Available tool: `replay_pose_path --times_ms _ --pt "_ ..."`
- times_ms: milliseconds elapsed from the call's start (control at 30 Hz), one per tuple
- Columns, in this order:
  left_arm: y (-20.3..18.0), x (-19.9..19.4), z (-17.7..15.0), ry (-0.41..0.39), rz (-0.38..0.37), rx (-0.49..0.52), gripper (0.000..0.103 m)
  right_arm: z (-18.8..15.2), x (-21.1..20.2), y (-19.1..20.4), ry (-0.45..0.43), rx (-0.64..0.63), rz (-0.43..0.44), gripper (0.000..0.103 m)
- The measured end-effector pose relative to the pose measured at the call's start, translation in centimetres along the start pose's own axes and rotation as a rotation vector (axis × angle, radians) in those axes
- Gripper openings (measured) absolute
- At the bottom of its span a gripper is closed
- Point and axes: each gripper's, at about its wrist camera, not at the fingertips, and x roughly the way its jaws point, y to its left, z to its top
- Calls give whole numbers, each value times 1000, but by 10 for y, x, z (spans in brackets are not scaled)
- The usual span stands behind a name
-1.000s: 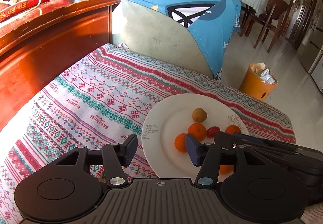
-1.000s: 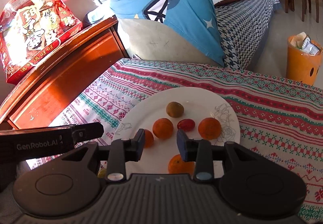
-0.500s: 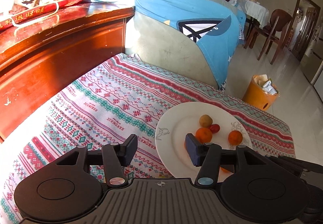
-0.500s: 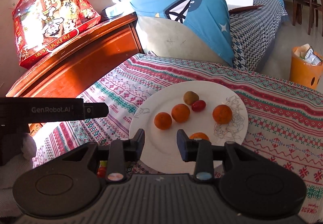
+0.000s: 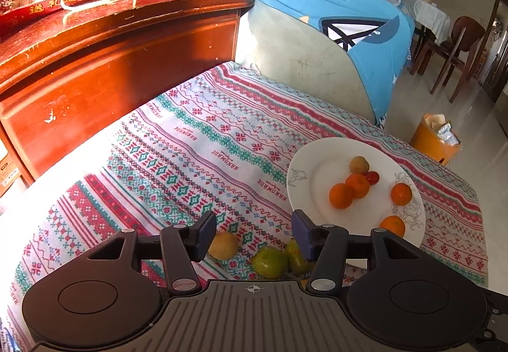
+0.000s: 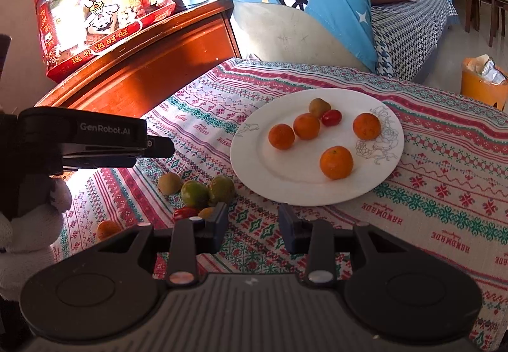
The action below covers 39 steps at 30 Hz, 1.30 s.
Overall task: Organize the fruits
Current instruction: 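Move both open tools back over the fruits beside the plate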
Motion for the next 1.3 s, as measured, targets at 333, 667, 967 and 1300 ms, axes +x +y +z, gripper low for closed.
replay_pose_path --times_ms 333,667,967,1300 --pt "24 -4 -17 7 51 -55 52 -26 3 16 62 -39 52 37" --pt "61 -1 -22 21 123 -139 50 -23 21 32 50 -87 48 39" --pt "69 -4 -26 20 105 -150 49 -13 41 33 20 -83 21 39" --pt "59 11 -34 31 102 -91 47 -15 49 30 32 -64 39 26"
